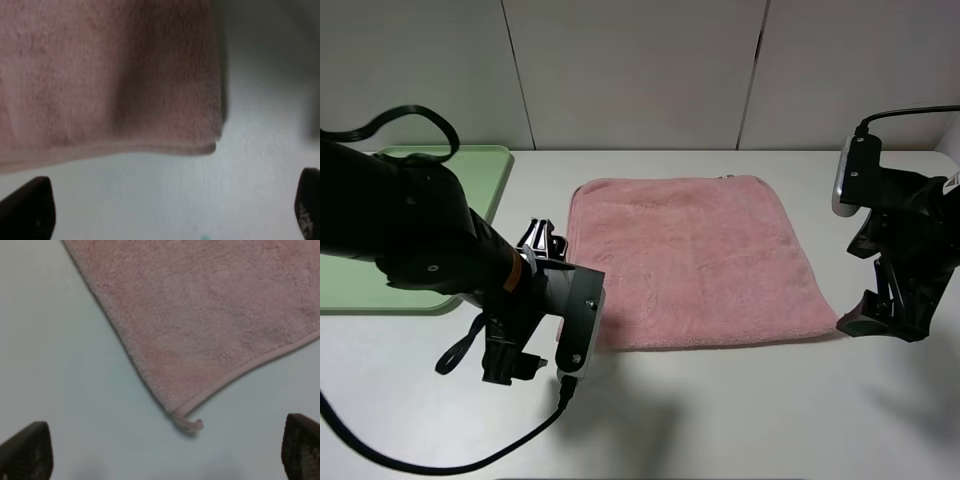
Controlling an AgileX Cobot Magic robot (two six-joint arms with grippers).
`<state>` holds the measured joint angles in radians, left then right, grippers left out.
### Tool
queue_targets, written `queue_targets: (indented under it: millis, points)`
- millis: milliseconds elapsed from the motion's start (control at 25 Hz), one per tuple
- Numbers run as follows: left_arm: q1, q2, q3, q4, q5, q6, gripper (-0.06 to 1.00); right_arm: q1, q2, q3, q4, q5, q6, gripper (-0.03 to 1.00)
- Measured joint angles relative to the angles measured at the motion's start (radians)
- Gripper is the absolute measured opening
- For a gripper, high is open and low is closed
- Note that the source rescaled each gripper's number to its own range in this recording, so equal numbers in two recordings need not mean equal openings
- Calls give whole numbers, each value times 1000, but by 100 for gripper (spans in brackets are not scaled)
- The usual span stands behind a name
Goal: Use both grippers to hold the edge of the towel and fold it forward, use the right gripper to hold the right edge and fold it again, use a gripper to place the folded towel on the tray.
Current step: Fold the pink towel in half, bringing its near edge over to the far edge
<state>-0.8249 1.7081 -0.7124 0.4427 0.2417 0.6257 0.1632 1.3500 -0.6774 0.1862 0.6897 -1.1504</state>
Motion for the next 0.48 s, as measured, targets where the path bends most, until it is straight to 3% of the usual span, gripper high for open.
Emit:
queue_targets:
  millis: [480]
  points:
    - [0,115,-14,2,-150,63,96,0,1,0,8,-3,0,100]
